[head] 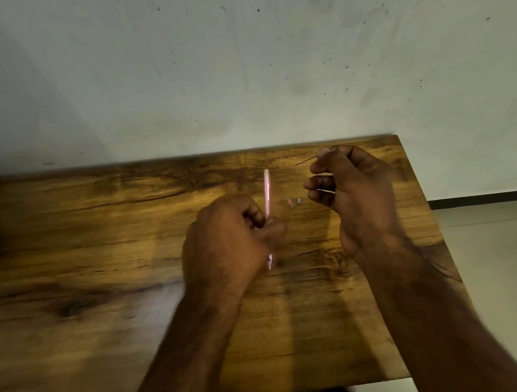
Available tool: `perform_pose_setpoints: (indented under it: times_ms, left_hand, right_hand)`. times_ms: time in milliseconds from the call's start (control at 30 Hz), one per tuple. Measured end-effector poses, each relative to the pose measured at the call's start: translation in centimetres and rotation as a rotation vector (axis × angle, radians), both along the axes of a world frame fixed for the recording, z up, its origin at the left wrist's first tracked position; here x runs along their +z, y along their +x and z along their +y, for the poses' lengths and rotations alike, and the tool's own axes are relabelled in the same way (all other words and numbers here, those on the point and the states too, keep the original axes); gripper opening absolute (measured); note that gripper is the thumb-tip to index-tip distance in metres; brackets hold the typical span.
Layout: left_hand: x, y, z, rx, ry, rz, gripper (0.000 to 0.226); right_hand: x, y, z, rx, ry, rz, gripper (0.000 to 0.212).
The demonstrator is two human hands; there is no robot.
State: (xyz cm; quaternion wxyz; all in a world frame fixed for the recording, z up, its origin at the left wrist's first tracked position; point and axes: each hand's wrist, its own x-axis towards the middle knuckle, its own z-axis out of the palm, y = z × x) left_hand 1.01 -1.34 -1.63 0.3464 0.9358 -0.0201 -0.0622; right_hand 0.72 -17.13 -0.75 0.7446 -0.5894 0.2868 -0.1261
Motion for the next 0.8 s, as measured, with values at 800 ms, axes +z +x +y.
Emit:
perform_pose_setpoints:
  times_ms: [800]
  left_hand:
    - [-0.2, 1.7, 5.0, 0.045, -0.096, -0.222, 0.018]
  right_hand:
    - [-0.1, 0.7, 3.6, 0.265, 0.101, -0.123, 0.011]
